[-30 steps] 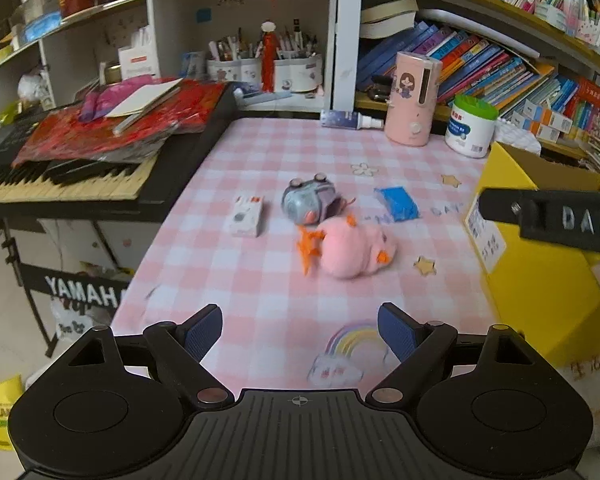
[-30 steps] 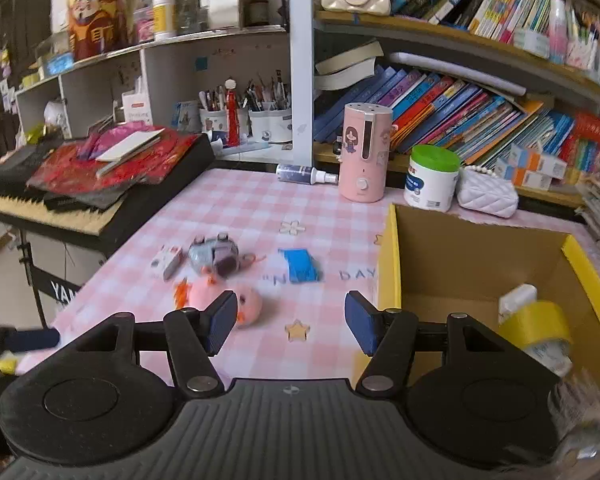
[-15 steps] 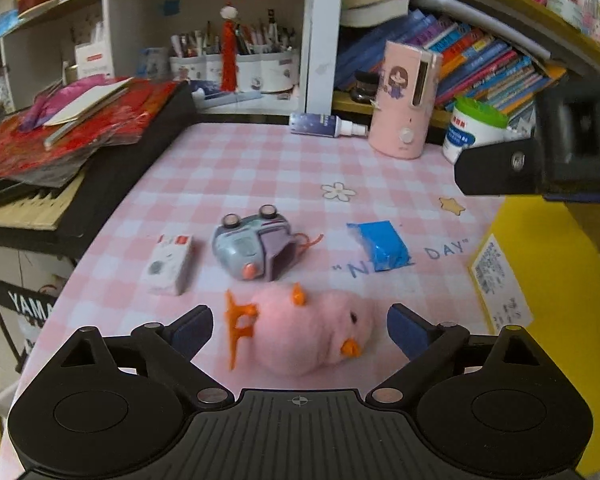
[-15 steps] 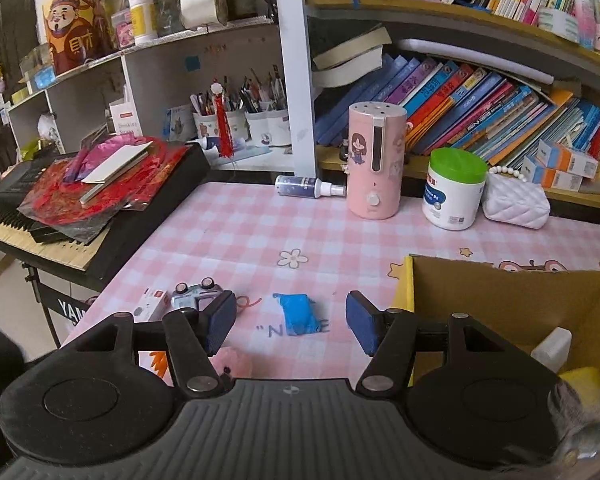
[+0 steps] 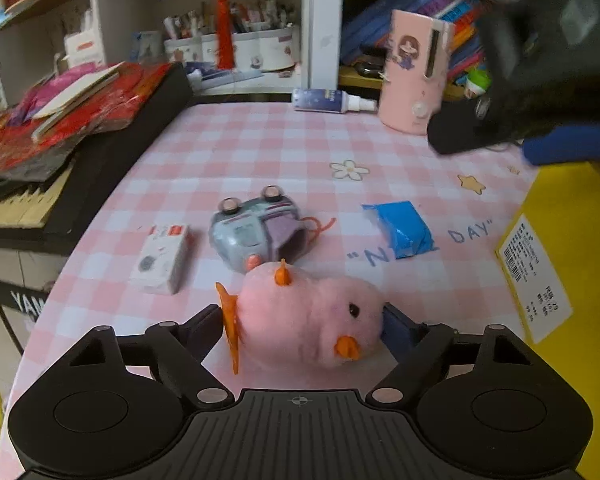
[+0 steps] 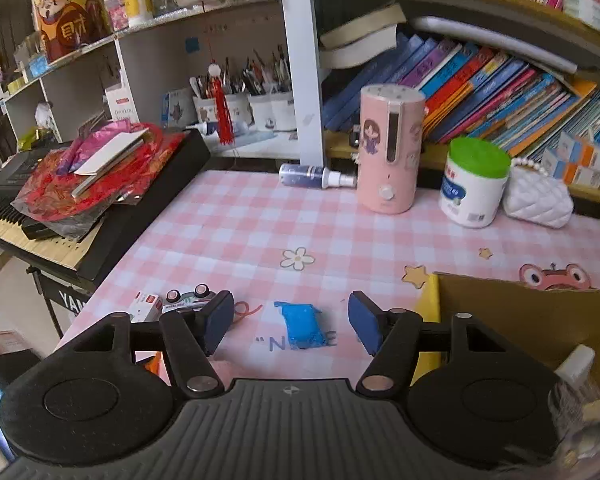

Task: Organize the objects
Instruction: 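Reach the left gripper to the pink plush chick and grasp it while the right reaches toward the blue block, then grasp the blue block with the right gripper while the left holds the chick, then carry the blue block with the right gripper while the left carries the chick toward the box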

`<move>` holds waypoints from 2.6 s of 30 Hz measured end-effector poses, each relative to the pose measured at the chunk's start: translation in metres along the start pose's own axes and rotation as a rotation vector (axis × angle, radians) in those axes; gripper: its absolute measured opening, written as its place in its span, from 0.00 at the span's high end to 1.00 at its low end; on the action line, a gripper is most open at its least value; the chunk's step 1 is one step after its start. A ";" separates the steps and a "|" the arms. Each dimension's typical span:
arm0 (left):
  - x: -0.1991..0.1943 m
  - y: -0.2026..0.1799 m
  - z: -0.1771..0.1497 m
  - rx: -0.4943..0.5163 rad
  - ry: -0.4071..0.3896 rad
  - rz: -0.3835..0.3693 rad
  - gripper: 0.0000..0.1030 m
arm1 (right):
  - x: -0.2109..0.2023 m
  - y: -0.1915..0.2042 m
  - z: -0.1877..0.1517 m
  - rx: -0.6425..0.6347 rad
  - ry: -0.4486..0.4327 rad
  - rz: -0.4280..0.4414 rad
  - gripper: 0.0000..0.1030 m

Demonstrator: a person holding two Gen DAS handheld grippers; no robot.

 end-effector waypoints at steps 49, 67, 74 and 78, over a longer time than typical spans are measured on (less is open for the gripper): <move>-0.171 0.072 -0.039 -0.164 -0.183 -0.101 0.20 | -0.056 0.046 -0.065 -0.043 0.100 0.007 0.75; -0.233 0.082 -0.100 -0.078 -0.171 -0.183 0.20 | -0.150 0.078 -0.169 0.043 0.111 -0.063 0.75; -0.249 0.077 -0.122 -0.046 -0.159 -0.221 0.20 | -0.176 0.083 -0.195 0.078 0.102 -0.089 0.75; -0.255 0.068 -0.130 -0.016 -0.152 -0.253 0.20 | -0.192 0.078 -0.210 0.110 0.099 -0.114 0.75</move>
Point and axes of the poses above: each gripper's, at about its wrist camera, not at the fingertips, and x roughly the way its jaws point, y to its left, z to its top, the point moved 8 cm from there along x, roughly the way its jaws point, and after that the axes turned 1 degree about -y, right-handed, at the moved point
